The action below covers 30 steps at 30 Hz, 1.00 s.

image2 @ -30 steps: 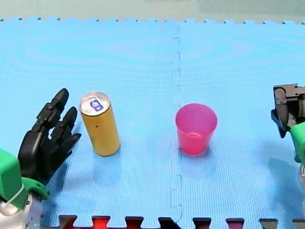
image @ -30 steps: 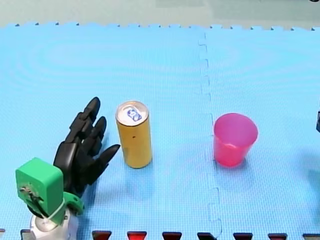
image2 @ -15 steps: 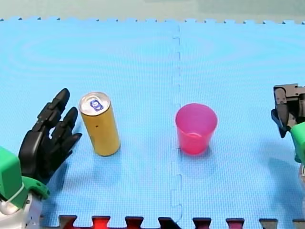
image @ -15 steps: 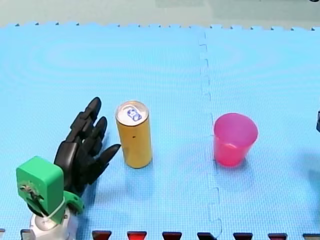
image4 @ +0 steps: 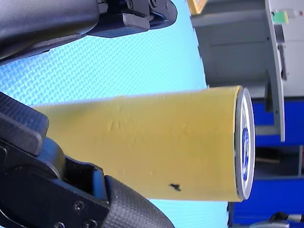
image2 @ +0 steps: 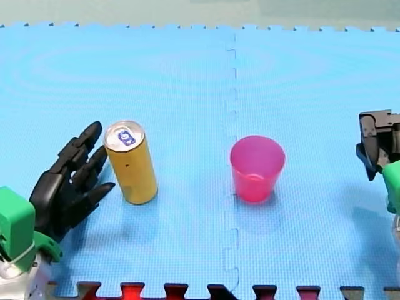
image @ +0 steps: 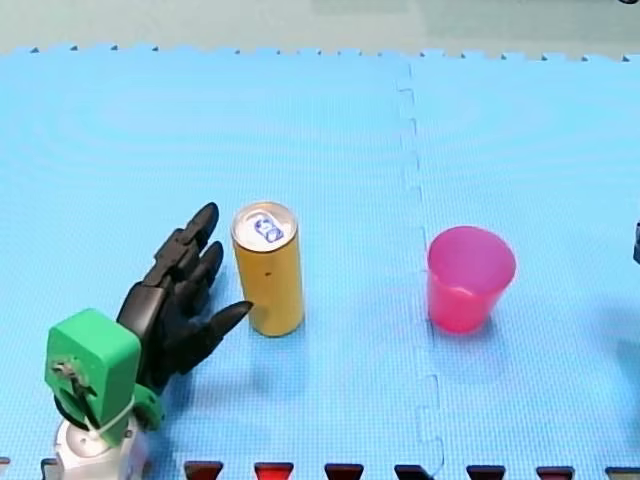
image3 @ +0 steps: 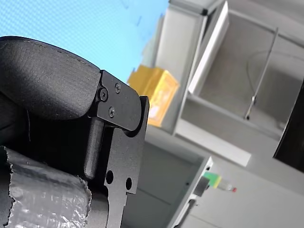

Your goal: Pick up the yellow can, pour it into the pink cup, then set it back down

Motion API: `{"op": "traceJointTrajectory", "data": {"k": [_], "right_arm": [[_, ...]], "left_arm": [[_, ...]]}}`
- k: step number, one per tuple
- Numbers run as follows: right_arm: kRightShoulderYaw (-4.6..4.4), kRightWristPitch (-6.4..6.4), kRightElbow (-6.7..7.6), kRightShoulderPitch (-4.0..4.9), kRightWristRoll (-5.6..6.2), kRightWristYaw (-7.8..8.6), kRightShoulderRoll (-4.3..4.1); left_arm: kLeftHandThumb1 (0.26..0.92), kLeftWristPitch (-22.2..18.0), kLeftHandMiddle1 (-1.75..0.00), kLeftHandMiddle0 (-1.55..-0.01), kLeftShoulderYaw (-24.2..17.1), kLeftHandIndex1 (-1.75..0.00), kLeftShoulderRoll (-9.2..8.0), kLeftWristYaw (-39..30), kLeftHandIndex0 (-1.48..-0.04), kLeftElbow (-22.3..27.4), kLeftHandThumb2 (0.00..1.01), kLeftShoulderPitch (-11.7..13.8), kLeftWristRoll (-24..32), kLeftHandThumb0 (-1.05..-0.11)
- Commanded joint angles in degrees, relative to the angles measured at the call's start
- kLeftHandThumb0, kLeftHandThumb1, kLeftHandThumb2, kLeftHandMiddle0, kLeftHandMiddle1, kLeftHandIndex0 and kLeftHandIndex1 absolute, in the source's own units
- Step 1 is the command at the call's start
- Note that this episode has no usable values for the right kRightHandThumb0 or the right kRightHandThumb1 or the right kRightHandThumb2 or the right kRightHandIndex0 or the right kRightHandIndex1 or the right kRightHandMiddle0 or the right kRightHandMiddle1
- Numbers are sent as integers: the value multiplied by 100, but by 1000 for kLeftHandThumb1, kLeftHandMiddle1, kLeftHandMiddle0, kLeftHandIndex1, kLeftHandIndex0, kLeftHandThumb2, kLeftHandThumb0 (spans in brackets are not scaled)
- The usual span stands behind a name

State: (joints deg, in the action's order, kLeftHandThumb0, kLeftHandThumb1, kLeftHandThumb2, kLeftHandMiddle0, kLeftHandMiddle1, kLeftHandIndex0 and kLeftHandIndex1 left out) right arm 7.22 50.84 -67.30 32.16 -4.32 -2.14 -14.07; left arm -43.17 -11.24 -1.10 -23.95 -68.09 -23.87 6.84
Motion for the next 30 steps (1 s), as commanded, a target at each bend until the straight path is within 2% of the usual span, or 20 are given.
{"op": "traceJointTrajectory", "data": {"k": [1,19,27,30], "right_arm": [[21,25,7,-15,32,11,-38],[31,20,13,-25,21,-1,-58],[58,38,14,-25,60,59,-86],[66,34,10,-17,71,83,-93]], "left_arm": [[789,-15,-5,-168,13,0,-40,-32,-188,-45,11,-33,-15,-1048],[800,84,-21,-209,171,-4,-118,-187,-183,-225,7,-151,-202,-1048],[781,131,-25,-227,139,-7,-98,-268,-193,-243,0,-219,-165,-1048],[745,194,-22,-229,96,-3,-93,-347,-188,-240,0,-246,-103,-1048]]}}
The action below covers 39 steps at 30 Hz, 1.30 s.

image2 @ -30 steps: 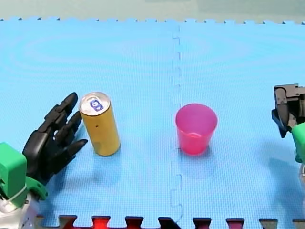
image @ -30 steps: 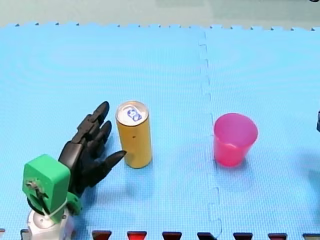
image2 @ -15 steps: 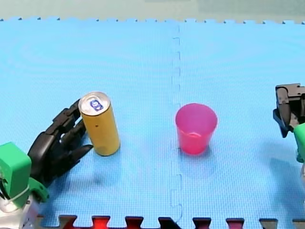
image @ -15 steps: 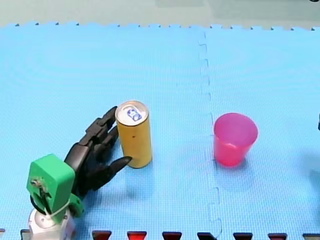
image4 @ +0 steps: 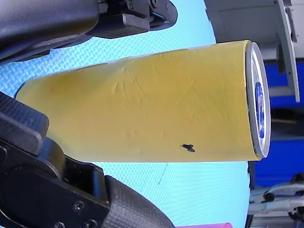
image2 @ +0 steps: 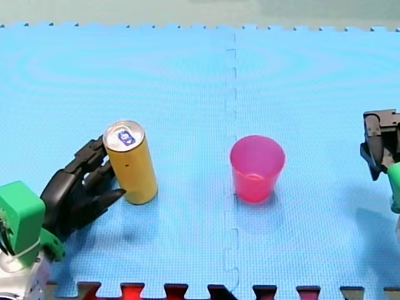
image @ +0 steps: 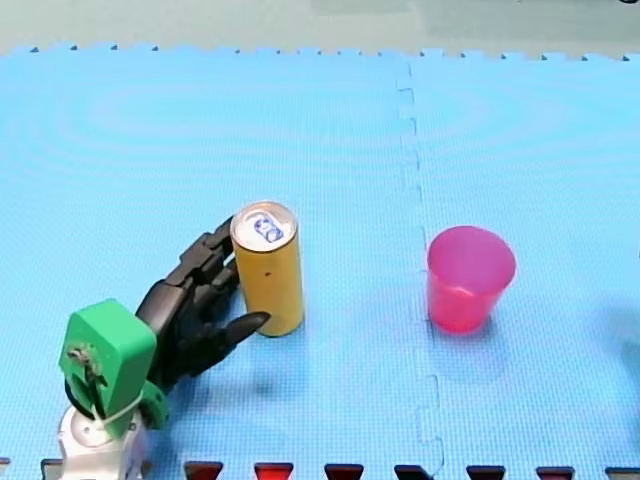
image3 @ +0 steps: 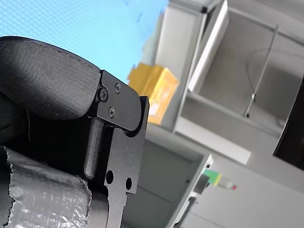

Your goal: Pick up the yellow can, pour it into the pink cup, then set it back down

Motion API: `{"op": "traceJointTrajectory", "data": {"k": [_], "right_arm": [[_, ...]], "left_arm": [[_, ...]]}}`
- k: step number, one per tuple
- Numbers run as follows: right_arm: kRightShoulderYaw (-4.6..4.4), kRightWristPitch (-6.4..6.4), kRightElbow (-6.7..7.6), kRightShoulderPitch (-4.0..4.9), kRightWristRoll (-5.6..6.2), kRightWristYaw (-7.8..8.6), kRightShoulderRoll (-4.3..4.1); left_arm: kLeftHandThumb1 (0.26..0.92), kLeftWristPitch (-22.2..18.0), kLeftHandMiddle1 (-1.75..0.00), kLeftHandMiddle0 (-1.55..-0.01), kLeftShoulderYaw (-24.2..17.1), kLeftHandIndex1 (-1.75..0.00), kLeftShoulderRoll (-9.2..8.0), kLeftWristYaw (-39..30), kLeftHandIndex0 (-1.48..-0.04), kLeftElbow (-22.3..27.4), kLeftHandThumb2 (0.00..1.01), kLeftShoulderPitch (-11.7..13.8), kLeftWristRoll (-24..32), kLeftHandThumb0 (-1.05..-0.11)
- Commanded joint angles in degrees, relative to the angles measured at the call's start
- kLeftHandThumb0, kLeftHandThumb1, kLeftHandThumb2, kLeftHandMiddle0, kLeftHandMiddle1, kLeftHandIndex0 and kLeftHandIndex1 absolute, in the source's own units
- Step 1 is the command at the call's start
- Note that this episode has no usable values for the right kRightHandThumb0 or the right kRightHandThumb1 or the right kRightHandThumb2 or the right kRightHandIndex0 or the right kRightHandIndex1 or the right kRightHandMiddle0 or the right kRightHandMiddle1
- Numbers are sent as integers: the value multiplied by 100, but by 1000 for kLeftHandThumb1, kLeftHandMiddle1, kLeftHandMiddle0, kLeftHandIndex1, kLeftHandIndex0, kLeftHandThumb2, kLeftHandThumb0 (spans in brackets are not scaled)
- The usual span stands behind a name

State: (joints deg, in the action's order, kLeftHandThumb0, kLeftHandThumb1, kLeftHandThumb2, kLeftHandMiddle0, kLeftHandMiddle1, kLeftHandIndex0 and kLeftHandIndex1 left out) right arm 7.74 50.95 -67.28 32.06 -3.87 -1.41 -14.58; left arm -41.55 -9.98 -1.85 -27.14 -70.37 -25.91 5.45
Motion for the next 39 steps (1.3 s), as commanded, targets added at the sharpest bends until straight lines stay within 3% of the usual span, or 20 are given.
{"op": "traceJointTrajectory", "data": {"k": [1,8,13,26,39], "right_arm": [[17,19,8,-5,31,18,-43],[43,-9,2,10,66,83,-54],[50,-26,-4,22,60,81,-55],[42,-18,31,3,34,67,-73],[20,7,141,-83,29,57,-61]], "left_arm": [[732,65,-20,-228,-47,-1,-15,-65,-181,-8,-1,-53,64,-1048],[654,228,-5,-211,-113,0,0,-235,-154,47,0,-92,183,-1011],[633,280,0,-197,-125,0,-3,-289,-137,82,0,-110,198,-977],[633,332,0,-178,-78,0,17,-221,-118,125,1,-195,137,-951],[656,293,-8,-199,133,-1,5,-45,-122,80,7,-424,-108,-965]]}}
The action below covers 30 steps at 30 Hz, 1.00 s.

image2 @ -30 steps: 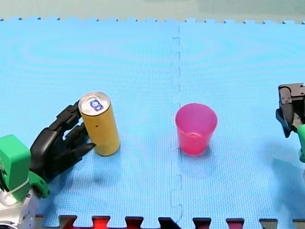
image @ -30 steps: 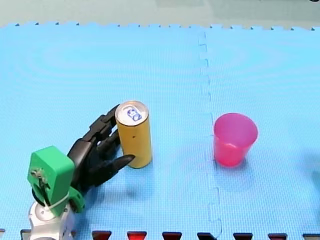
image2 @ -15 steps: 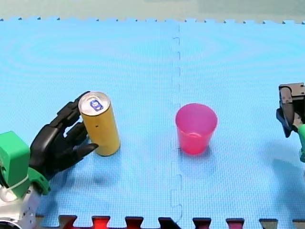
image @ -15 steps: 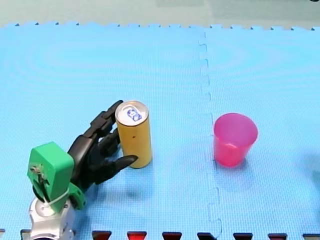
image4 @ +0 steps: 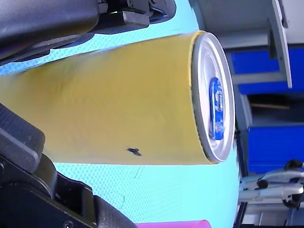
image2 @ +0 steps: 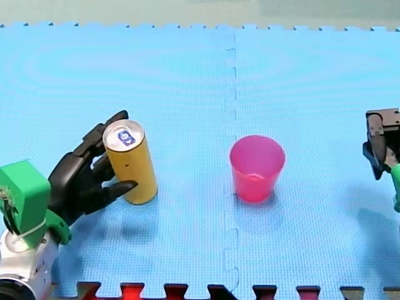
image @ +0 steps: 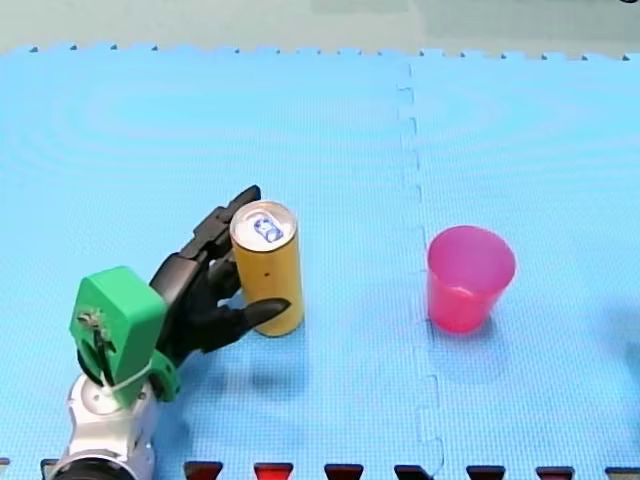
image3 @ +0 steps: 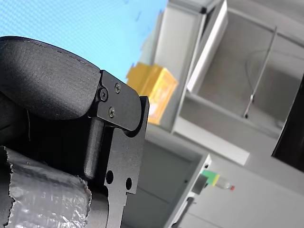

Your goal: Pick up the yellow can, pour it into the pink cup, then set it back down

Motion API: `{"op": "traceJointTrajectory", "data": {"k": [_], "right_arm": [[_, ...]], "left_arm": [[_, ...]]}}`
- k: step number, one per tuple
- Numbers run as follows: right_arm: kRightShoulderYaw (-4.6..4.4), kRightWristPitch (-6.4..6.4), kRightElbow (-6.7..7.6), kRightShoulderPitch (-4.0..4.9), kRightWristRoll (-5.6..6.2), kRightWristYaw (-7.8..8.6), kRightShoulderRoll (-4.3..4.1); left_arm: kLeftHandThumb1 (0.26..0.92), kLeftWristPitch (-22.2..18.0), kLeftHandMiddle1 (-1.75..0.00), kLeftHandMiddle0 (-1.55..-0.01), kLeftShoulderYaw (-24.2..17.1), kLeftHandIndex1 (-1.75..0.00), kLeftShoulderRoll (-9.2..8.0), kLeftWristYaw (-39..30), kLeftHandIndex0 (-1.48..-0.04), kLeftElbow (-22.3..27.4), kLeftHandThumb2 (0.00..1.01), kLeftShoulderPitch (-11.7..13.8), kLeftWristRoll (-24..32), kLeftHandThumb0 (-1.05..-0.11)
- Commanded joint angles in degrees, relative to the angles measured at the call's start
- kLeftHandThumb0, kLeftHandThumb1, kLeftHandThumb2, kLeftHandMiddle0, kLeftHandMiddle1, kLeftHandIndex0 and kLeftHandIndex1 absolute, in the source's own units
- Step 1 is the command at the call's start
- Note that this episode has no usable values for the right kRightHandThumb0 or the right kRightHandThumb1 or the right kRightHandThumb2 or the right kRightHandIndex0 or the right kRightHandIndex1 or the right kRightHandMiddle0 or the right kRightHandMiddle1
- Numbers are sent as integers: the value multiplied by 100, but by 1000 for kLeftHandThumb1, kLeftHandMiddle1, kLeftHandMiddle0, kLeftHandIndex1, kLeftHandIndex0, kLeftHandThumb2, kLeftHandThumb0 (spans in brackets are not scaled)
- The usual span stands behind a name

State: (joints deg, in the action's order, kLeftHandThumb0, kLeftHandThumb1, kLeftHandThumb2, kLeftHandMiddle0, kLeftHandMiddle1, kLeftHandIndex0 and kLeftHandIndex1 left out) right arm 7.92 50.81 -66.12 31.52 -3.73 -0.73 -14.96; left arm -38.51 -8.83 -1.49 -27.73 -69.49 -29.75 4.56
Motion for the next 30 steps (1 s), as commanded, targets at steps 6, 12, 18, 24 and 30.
{"op": "traceJointTrajectory", "data": {"k": [6,12,18,24,30], "right_arm": [[0,32,53,-70,13,-26,-20],[-4,33,64,-90,7,-31,-34],[-10,40,59,-99,0,-32,-48],[-25,66,61,-111,-23,-45,-68],[-29,81,34,-108,-28,-60,-72]], "left_arm": [[676,17,-9,-208,68,-3,-37,55,-128,-43,8,-81,-79,-987],[685,21,-9,-217,103,-5,-50,60,-138,-63,6,-93,-125,-992],[692,72,-6,-217,163,-7,-63,56,-148,-80,5,-112,-186,-992],[695,115,-9,-228,204,-12,-58,96,-172,-114,2,-134,-223,-990],[635,181,-30,-307,219,-23,-53,151,-268,-166,0,-190,-250,-819]]}}
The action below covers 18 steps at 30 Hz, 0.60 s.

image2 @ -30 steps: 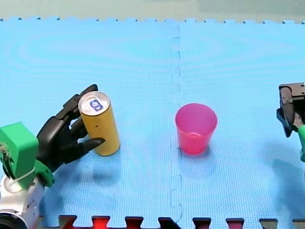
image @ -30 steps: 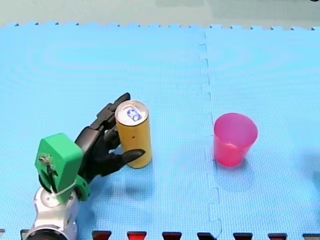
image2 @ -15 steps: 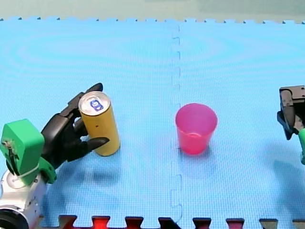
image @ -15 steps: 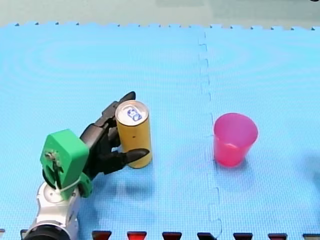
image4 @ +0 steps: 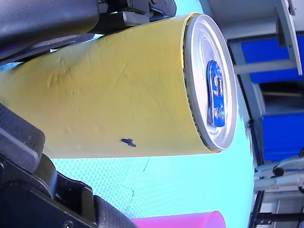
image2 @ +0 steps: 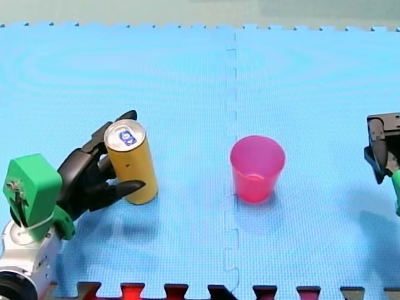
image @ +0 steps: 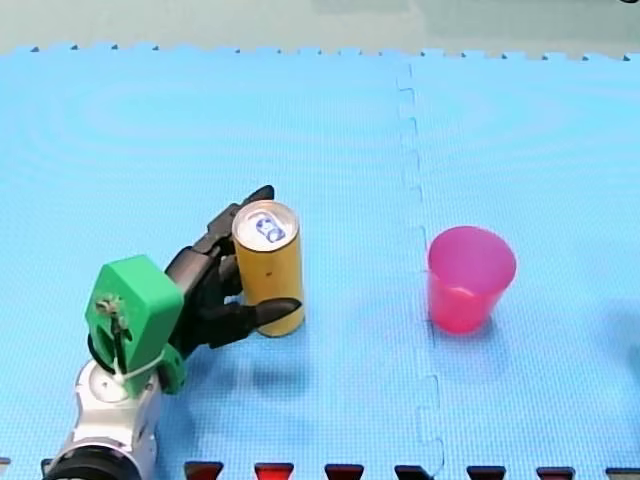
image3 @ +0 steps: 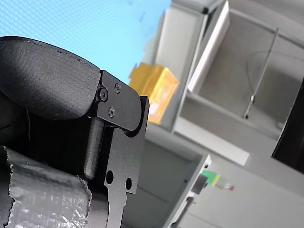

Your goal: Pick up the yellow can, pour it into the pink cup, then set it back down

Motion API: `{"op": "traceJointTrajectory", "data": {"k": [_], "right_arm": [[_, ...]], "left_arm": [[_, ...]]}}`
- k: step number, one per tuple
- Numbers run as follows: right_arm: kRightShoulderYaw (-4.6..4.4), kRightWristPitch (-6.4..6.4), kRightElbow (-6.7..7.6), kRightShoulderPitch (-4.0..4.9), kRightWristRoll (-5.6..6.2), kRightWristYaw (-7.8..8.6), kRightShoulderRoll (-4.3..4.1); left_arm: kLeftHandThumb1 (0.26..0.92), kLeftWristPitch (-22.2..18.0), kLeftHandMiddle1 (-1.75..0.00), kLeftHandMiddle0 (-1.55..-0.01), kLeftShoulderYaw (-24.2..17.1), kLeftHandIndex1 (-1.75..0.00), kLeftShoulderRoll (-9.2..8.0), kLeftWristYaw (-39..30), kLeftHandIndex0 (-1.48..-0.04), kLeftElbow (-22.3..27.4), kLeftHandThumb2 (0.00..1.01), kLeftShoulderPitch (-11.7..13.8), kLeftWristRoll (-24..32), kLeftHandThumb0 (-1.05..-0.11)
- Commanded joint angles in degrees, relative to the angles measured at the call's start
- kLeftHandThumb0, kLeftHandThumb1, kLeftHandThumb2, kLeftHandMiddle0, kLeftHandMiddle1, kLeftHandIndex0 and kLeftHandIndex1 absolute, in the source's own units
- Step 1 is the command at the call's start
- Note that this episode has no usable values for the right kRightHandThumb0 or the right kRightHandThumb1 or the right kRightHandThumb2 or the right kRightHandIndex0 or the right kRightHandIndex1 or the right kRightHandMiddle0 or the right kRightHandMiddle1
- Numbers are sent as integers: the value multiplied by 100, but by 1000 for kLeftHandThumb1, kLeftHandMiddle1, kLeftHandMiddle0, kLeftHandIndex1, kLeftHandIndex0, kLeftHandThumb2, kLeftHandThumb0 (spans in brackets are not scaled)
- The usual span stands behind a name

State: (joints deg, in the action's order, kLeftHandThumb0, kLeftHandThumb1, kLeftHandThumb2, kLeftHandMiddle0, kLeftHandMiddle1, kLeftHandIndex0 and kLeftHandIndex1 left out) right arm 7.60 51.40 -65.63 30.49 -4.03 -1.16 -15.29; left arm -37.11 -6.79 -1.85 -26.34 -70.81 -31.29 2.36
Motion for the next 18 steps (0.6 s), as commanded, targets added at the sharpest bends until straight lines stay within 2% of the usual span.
{"op": "traceJointTrajectory", "data": {"k": [1,10,13,15,17,18], "right_arm": [[3,23,-17,-4,0,-21,-37],[8,56,-10,-22,15,-9,-35],[8,66,-2,-31,19,-5,-29],[4,69,0,-32,11,-17,-25],[-1,73,0,-33,0,-36,-20],[-3,76,0,-35,-3,-44,-18]], "left_arm": [[627,47,-28,-317,20,-20,-21,24,-277,-41,1,-43,-39,-784],[637,87,-41,-384,93,-19,-43,151,-317,-74,5,-85,-166,-729],[681,105,-74,-600,157,-44,-9,667,-534,-108,10,-115,-334,-704],[722,262,-72,-752,72,-40,63,1000,-669,-122,11,-147,-283,-653],[753,431,-89,-982,-55,-50,136,1260,-915,-106,7,-170,-170,-471],[759,479,-89,-1031,-101,-46,160,1322,-963,-93,5,-171,-121,-439]]}}
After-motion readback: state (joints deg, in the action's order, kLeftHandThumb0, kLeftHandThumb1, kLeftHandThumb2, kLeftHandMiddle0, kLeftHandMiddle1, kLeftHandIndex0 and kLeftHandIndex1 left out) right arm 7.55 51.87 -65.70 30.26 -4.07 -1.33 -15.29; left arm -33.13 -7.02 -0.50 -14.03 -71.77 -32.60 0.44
